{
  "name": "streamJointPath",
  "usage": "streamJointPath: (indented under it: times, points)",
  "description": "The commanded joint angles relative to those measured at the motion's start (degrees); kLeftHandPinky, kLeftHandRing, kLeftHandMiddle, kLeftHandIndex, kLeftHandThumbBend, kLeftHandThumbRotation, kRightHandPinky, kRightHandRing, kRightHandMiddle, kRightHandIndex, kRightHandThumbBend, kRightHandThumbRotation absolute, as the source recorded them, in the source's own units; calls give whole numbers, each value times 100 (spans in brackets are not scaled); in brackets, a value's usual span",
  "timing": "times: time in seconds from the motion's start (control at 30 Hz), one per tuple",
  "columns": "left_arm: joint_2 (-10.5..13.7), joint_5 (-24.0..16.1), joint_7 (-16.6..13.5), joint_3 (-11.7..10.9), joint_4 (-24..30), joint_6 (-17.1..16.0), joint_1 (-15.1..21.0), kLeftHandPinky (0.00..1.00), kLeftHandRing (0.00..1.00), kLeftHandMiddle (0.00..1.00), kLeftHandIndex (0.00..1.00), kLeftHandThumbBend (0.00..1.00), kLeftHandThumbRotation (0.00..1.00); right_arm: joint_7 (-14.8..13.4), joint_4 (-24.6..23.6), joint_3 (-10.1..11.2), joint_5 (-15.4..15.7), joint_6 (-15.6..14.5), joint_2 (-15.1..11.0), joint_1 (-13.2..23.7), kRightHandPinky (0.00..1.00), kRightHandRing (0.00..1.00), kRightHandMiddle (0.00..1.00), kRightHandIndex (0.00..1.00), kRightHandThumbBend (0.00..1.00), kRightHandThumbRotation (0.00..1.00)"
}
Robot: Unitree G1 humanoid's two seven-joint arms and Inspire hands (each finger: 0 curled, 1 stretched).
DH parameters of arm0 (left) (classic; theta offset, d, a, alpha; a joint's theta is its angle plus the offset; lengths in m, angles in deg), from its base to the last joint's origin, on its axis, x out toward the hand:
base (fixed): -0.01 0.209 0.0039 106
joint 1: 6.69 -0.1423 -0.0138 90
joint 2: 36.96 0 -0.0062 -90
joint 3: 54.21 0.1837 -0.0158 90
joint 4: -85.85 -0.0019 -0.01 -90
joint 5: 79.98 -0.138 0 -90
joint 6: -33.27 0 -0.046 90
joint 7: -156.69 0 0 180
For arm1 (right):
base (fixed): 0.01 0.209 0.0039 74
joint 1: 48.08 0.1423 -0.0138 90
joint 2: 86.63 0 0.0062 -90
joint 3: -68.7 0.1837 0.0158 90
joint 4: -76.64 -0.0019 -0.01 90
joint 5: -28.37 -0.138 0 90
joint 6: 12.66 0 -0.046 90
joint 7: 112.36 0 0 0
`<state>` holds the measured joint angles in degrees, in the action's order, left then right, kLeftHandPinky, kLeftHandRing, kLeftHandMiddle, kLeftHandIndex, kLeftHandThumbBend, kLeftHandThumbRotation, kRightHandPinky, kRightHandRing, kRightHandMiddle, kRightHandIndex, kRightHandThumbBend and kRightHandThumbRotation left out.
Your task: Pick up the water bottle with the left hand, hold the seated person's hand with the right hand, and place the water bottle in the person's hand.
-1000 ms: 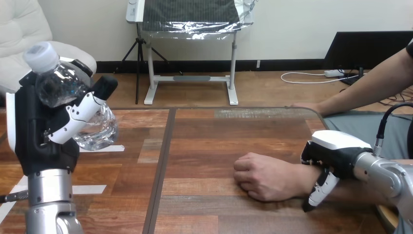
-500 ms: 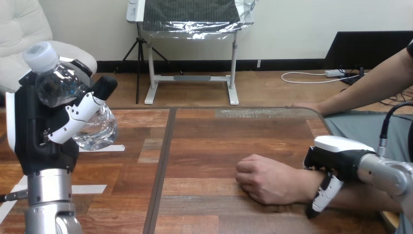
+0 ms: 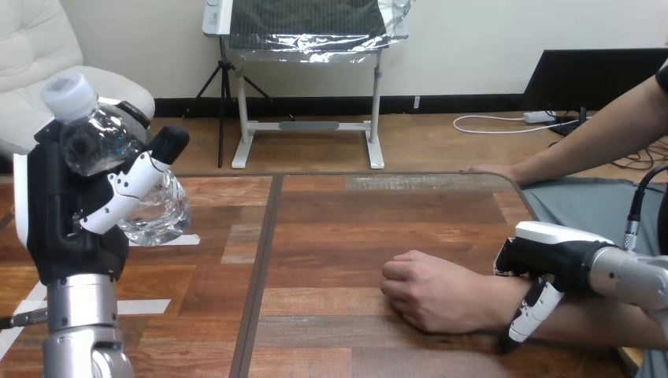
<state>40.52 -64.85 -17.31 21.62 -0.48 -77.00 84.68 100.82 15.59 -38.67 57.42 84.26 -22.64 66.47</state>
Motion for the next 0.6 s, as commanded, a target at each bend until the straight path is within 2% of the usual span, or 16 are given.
streamJointPath:
  times: [0.0,0.57]
  points:
    - [25,-88,-41,63,13,-111,457,16,21,27,31,63,0,11,-239,224,-258,-25,26,76,20,26,32,33,79,5]
    - [26,-31,36,140,-142,-62,504,17,22,27,31,62,0,120,-643,499,-540,-170,-138,179,18,23,30,32,83,4]
